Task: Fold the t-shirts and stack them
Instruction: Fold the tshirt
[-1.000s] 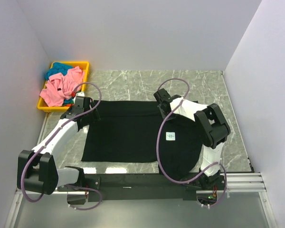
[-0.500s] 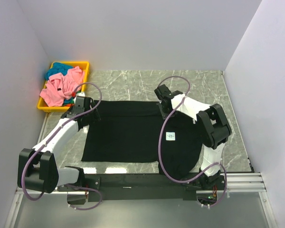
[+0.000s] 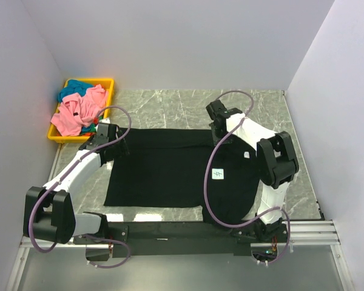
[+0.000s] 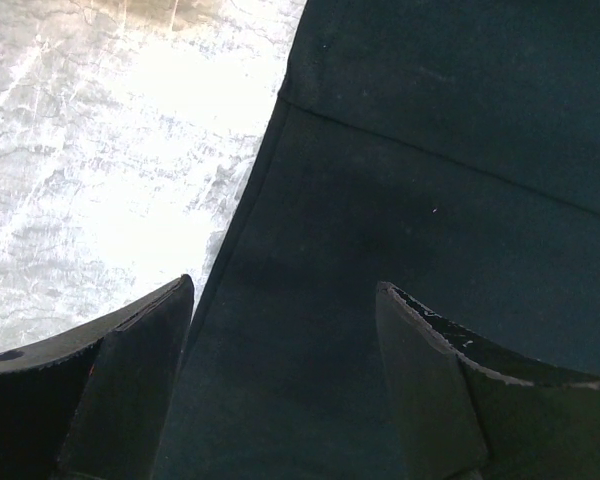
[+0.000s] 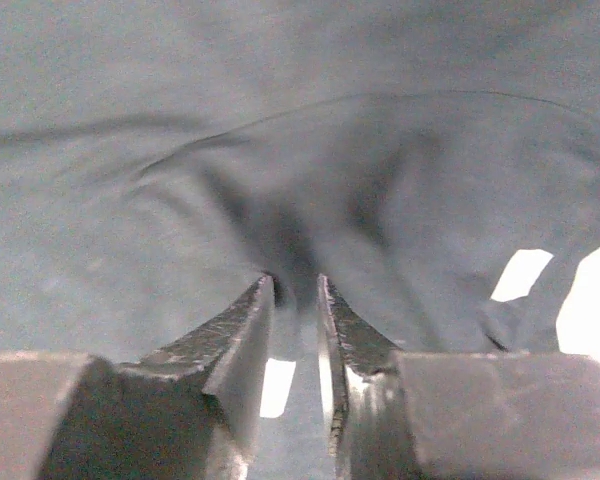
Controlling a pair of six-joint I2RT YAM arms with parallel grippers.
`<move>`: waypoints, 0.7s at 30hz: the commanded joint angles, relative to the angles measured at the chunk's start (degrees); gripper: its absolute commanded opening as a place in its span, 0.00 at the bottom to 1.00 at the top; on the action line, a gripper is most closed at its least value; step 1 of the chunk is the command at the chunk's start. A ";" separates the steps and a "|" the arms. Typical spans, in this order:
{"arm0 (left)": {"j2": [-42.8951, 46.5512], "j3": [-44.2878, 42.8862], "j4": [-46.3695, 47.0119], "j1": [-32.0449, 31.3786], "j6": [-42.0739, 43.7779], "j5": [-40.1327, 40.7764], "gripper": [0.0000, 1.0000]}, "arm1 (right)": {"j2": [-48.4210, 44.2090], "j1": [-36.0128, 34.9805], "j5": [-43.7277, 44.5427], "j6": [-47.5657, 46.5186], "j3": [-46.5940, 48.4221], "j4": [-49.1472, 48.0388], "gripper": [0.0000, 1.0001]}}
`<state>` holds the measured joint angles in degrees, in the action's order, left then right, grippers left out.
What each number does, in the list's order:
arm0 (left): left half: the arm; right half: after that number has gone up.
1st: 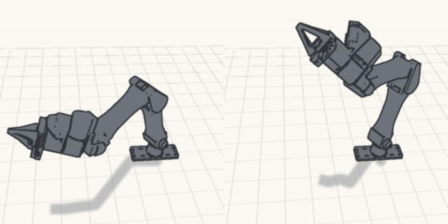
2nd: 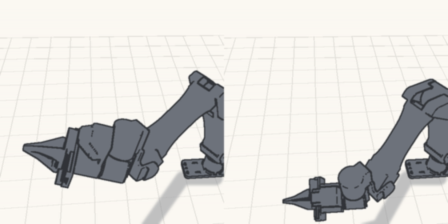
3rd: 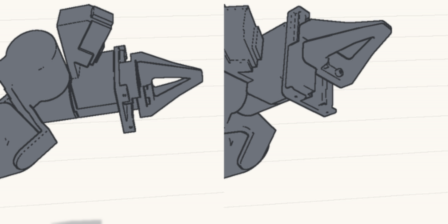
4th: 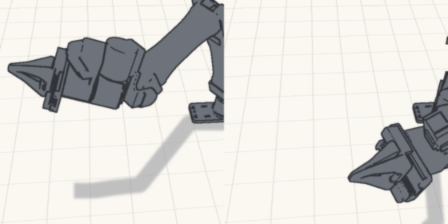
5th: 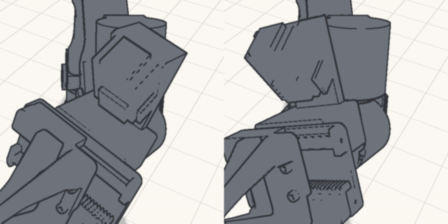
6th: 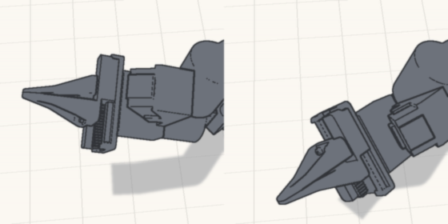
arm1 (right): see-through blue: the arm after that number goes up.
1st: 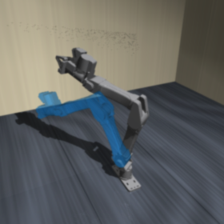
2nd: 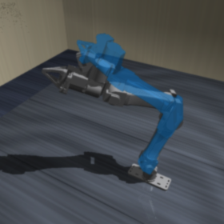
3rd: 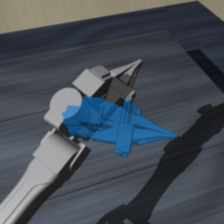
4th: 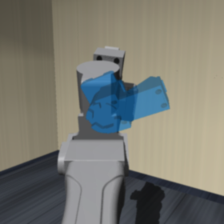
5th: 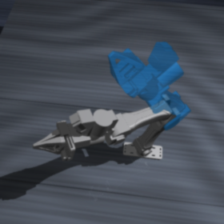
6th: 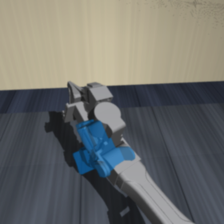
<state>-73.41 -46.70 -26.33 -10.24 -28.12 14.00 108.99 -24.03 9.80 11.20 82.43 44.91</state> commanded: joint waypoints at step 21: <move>-0.25 -1.55 1.01 -0.22 0.70 -0.38 0.79 | -3.00 -19.74 21.04 -5.40 -5.72 -7.12 0.43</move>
<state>-73.78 -46.70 -26.33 -10.24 -28.10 13.82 103.35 -43.42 25.56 6.61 73.08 36.86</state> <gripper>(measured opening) 0.791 0.424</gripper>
